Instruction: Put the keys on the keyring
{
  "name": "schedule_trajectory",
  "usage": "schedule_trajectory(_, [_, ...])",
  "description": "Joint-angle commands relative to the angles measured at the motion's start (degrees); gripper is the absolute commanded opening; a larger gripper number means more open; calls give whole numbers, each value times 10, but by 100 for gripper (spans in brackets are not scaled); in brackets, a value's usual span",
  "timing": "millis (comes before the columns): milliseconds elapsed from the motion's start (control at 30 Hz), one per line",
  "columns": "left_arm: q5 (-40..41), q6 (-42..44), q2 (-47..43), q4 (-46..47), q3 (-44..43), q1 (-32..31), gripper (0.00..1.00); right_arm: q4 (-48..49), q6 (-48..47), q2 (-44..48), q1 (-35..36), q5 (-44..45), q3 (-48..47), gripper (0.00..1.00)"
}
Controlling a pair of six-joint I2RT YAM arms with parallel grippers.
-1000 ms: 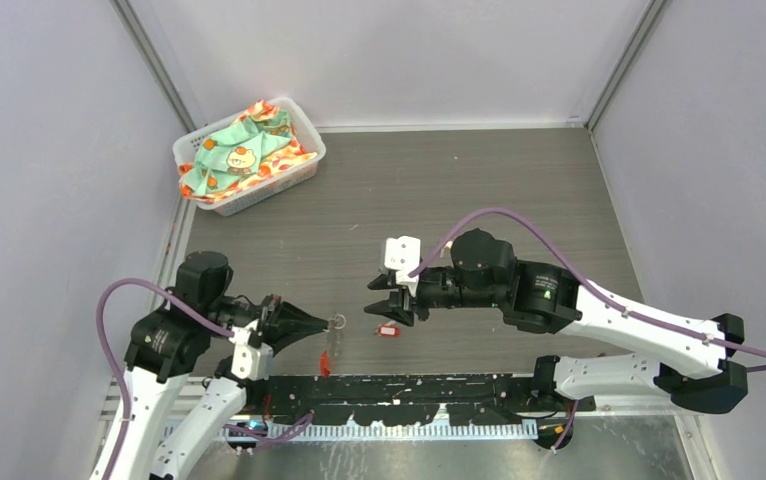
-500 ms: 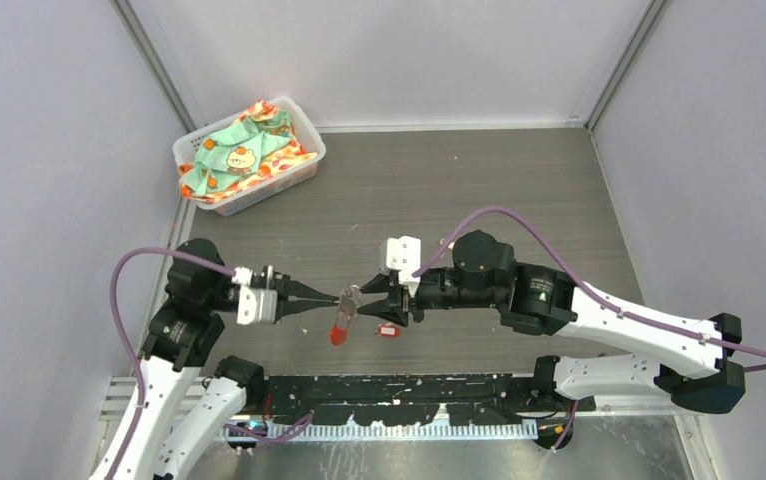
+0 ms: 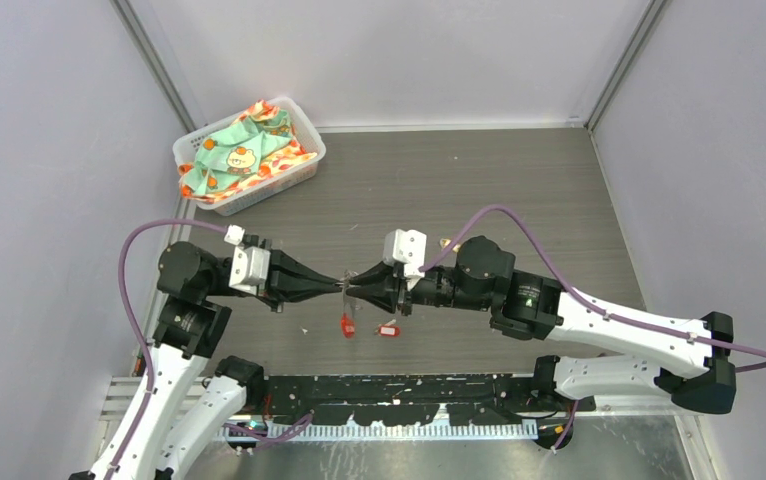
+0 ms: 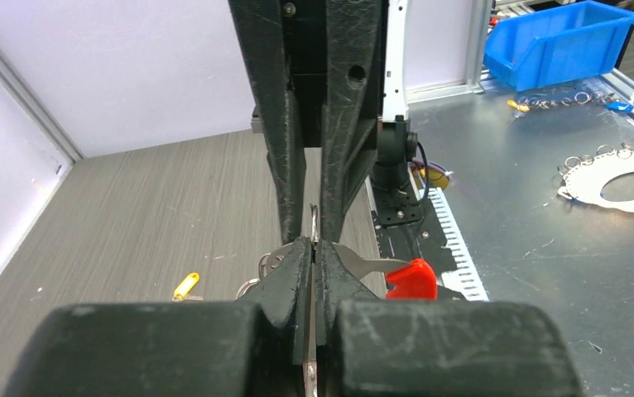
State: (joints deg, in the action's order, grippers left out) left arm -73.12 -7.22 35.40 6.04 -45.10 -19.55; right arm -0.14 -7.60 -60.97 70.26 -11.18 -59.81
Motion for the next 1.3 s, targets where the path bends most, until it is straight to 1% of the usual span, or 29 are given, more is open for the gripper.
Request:
schedule_trajectory(0, [-16, -35, 1, 47, -5, -2, 0, 89, 14, 24, -1, 31, 9, 25])
schedule_trajectory(167, [-8, -38, 4, 53, -5, -2, 0, 93, 23, 19, -1, 1, 2, 26])
schedule_trajectory(300, [-4, -42, 7, 58, -4, -2, 0, 69, 22, 10, -1, -26, -13, 20])
schedule_trajectory(367, [-2, -41, 9, 59, -3, -2, 0, 66, 22, 9, -1, -31, -14, 19])
schedule_trajectory(400, [-1, -42, 9, 59, -3, -2, 0, 66, 24, 9, -1, -35, -14, 20])
schedule_trajectory(467, [2, -42, 10, 59, -3, -2, 0, 66, 25, 11, -1, -40, -15, 28])
schedule_trajectory(533, [3, -42, 10, 60, -2, -2, 0, 67, 27, 13, -1, -33, -15, 32])
schedule_trajectory(667, [1, -42, 12, 60, -3, -2, 0, 77, 25, 20, -1, -17, -7, 33])
schedule_trajectory(733, [2, -42, 12, 60, -2, -2, 0, 82, 25, 23, 0, -14, -5, 29])
schedule_trajectory(867, [2, -40, 13, 60, 1, -2, 0, 83, 26, 20, -1, -20, -9, 17])
schedule_trajectory(1000, [0, -40, 13, 59, 2, -2, 0, 79, 26, 15, -1, -22, -14, 1])
schedule_trajectory(1100, [-13, -25, 12, 46, 3, -2, 0, 70, 28, 11, -1, -21, -20, 1])
schedule_trajectory(1167, [-22, 9, 10, 6, 1, -2, 0, 44, 33, 5, -1, -17, -35, 1])
schedule_trajectory(1200, [-21, 38, 9, -44, -4, -2, 5, 15, 34, -1, -1, -17, -51, 1])
schedule_trajectory(1233, [-18, 85, 8, -110, -14, -2, 12, -23, 34, -9, -1, -17, -68, 1])
schedule_trajectory(1267, [-16, 141, 9, -171, -26, -2, 26, -57, 33, -16, -1, -17, -86, 1])
